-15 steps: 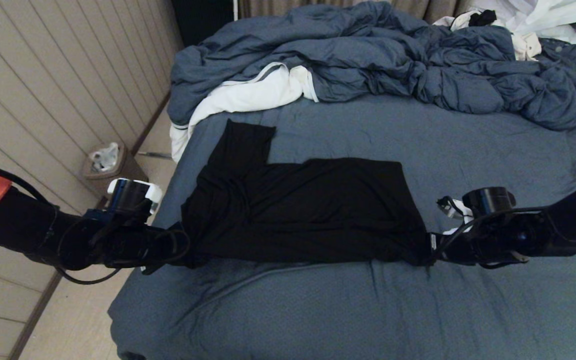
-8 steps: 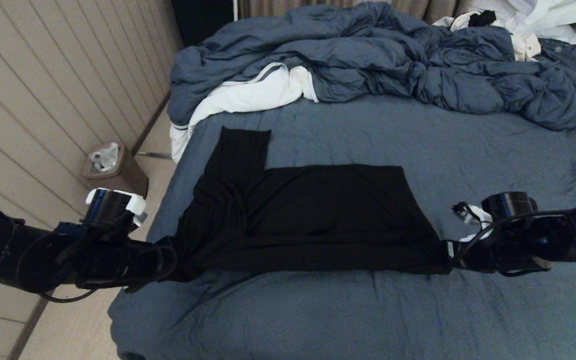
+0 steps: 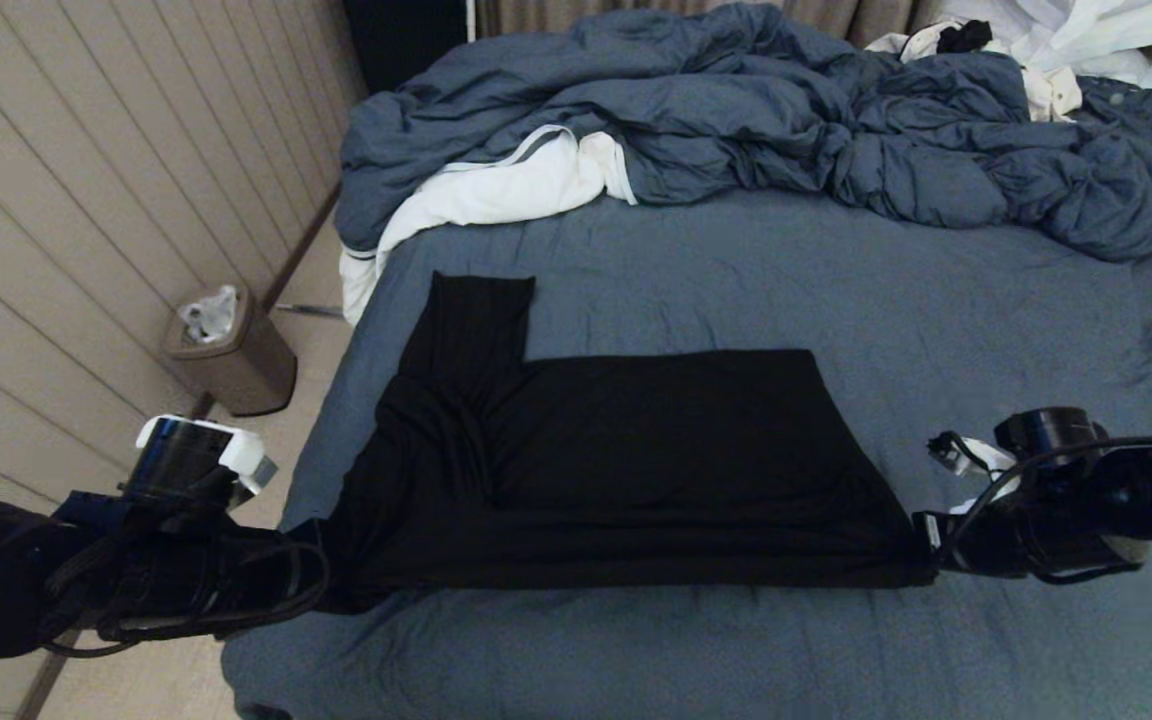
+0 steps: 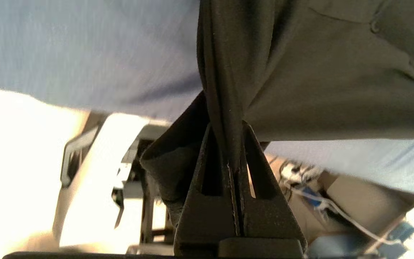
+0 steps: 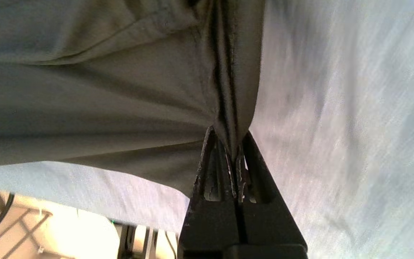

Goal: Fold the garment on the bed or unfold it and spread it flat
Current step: Fold the black T-shirt

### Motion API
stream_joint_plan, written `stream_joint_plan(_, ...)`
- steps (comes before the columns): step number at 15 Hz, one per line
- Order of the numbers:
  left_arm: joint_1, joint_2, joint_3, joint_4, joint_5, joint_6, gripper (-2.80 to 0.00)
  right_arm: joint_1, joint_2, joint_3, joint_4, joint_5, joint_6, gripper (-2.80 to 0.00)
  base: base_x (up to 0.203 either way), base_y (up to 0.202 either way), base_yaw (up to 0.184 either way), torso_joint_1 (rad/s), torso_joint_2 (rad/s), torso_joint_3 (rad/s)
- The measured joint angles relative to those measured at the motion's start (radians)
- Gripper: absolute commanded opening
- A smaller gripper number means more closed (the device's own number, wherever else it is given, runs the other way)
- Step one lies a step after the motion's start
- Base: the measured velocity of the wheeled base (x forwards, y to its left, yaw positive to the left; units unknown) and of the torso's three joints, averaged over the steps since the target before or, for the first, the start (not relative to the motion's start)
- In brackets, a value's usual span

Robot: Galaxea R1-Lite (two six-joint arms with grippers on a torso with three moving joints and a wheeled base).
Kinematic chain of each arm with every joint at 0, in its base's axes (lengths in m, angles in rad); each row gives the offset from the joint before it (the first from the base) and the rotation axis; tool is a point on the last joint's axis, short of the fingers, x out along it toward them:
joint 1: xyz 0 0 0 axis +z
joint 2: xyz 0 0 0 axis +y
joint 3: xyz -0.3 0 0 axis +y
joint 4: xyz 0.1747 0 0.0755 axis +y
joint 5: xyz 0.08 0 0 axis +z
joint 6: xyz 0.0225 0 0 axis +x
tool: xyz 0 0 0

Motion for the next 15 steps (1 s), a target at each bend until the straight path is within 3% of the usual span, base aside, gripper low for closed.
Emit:
stream_joint_plan(7,-0.037,-0.064,0.143,-0.055,-0.042,-0.009,-2.8,0.0,-0.025,0.074,-0.004,0.0,-0.008,-2.8,0.0,0.0,0.0,0.0,0.0,0.0)
stream_joint_plan(8,-0.037,-0.068,0.152,-0.055,-0.042,-0.01,-2.8,0.0,-0.028,0.08,-0.004,0.0,-0.008,0.0,0.0,0.0,0.0,0.0,0.0,0.0)
stream_joint_plan(9,-0.037,-0.071,0.16,-0.056,-0.041,-0.011,-2.8,0.0,-0.03,0.086,-0.007,-0.001,-0.008,0.0,0.0,0.0,0.0,0.0,0.0,0.0)
stream_joint_plan(10,-0.037,-0.072,0.164,-0.055,-0.04,-0.011,0.0,0.0,-0.031,0.097,-0.021,-0.002,-0.008,0.0,0.0,0.0,0.0,0.0,0.0,0.0)
stream_joint_plan(15,-0.037,-0.094,0.198,-0.07,-0.033,-0.004,0.0,-0.003,-0.032,0.137,-0.1,0.0,-0.007,0.0,0.0,0.0,0.0,0.0,0.0,0.0)
